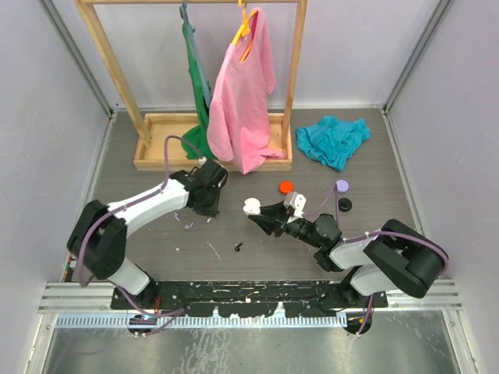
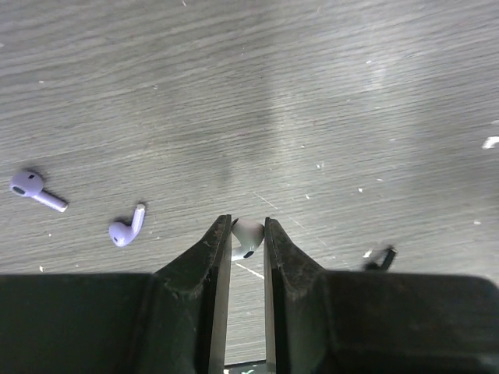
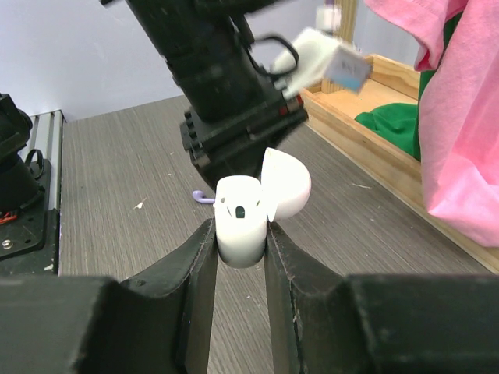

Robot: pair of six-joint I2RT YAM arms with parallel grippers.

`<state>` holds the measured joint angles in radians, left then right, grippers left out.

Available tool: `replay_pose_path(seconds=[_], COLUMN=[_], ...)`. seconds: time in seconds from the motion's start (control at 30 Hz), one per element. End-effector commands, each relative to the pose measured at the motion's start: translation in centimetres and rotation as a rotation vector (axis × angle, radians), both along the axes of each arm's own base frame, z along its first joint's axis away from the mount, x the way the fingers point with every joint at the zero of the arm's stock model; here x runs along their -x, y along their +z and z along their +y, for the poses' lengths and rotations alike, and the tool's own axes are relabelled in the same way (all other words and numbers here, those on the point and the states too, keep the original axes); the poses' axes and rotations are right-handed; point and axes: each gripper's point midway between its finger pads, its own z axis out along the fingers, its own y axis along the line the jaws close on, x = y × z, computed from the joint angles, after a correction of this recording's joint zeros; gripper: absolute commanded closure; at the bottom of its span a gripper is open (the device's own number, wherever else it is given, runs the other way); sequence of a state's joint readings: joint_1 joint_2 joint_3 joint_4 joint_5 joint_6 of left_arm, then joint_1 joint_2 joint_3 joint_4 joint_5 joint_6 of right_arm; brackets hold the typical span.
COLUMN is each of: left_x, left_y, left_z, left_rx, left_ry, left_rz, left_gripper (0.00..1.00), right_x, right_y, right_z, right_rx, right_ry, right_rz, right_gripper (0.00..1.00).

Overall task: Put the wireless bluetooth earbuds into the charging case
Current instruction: Pick up the earbud from the center of the board, then place the earbud in the charging case.

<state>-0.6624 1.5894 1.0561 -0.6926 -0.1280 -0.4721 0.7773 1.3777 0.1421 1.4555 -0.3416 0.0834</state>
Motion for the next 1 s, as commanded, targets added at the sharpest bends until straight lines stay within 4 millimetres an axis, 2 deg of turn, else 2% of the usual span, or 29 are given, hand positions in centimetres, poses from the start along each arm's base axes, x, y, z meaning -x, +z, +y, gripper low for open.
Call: replay_pose_path(seconds=[0.0, 0.17, 0.23, 0.33, 0.63, 0.97], left_x=[-1.4, -0.9, -0.6, -0.1, 1.5, 2.6], left_y=[4.0, 8.4, 10.8, 12.7, 16.5, 18.5], left_z=[-0.9, -2.1, -2.3, -2.5, -4.4, -7.2], left_rx=[0.134, 0.296, 0.37, 0.446, 0.672, 0.866], left_ry=[0.091, 0.138, 0.163, 0.193, 0.232, 0.242], left_rz=[-0.162, -0.309, -0.39, -0.466, -0.593, -0.645], left_gripper=[0.87, 0.86, 0.86, 0.86, 0.87, 0.87], right_x=[-0.1, -0.2, -0.2, -0.1, -0.2, -0.1], right_y=[2.0, 1.9, 1.8, 1.8, 1.7, 1.7], right_z=[0.6, 0.6, 0.7, 0.7, 0.6, 0.7], right_rx=[-0.042, -0.04, -0.039, -0.042, -0.044, -0.046], right_ry=[0.01, 0.008, 0.009, 0.009, 0.002, 0.004], right_rz=[-0.062, -0.065, -0.064, -0.065, -0.064, -0.064], right_gripper=[0.82, 0.82, 0.82, 0.82, 0.82, 0.82])
